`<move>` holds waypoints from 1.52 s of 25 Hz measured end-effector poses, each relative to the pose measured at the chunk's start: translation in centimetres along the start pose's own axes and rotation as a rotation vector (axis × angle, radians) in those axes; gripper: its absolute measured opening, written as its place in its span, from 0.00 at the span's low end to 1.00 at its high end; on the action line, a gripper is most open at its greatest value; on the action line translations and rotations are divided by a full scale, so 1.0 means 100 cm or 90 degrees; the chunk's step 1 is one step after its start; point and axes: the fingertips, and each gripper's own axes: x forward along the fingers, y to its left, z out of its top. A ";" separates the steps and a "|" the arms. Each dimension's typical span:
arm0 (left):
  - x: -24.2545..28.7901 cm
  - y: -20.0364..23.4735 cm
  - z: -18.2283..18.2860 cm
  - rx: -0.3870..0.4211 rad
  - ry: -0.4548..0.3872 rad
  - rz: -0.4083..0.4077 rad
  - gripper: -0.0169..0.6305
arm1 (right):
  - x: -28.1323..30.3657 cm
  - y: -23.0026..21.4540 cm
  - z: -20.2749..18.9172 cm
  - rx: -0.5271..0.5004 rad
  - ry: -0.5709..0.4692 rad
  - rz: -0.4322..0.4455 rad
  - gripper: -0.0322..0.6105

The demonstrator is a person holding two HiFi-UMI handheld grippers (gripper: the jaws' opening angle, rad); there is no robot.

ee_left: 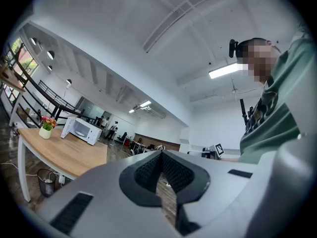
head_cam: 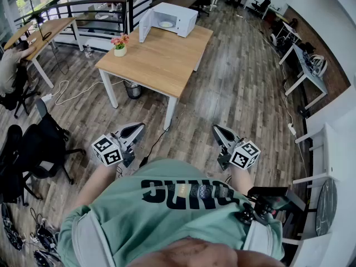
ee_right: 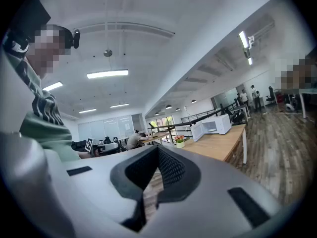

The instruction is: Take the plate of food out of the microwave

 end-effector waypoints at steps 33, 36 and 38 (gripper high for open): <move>0.153 -0.106 -0.059 0.003 0.059 -0.057 0.03 | -0.143 -0.091 0.002 0.004 -0.014 0.015 0.06; 0.164 -0.116 -0.068 -0.002 0.078 -0.056 0.03 | -0.157 -0.098 -0.008 0.020 -0.019 0.022 0.06; 0.172 -0.121 -0.071 -0.004 0.090 -0.056 0.03 | -0.166 -0.104 -0.015 0.033 -0.023 0.023 0.06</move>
